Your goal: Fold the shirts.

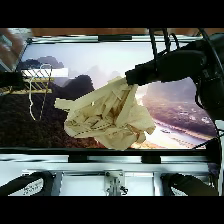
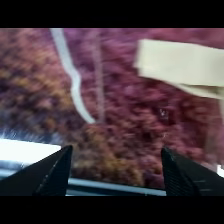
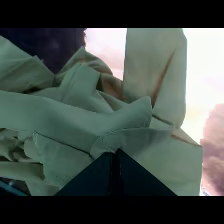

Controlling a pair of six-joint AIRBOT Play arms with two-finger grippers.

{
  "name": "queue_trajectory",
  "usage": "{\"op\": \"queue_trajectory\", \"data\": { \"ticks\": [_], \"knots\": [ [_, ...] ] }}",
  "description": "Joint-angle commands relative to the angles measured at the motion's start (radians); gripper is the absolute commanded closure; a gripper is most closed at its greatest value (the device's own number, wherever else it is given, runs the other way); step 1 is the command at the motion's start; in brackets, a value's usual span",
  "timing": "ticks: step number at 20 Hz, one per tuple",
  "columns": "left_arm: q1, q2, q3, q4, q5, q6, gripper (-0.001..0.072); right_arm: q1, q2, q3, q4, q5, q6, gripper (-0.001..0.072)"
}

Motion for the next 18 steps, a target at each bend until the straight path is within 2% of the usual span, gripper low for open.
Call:
{"op": "queue_trajectory", "data": {
  "ticks": [1, 4, 8, 18],
  "knots": [
    [0.271, 0.004, -0.103, -0.071, 0.042, -0.02, 0.0025, 0.001, 0.0, 0.0, 0.001, -0.05, 0.011, 0.065],
    [0.394, 0.003, -0.257, -0.152, 0.138, 0.011, 0.0027, 0.001, 0.0, 0.0, 0.0, -0.05, 0.023, 0.065],
    [0.401, -0.056, -0.409, -0.316, 0.29, 0.094, 0.0031, 0.001, -0.003, 0.0, 0.0, -0.051, 0.036, 0.065],
    [0.404, -0.348, -0.365, -0.355, 0.41, 0.206, 0.0029, 0.001, -0.026, 0.0, -0.026, -0.048, 0.037, 0.0649]
  ]
}}
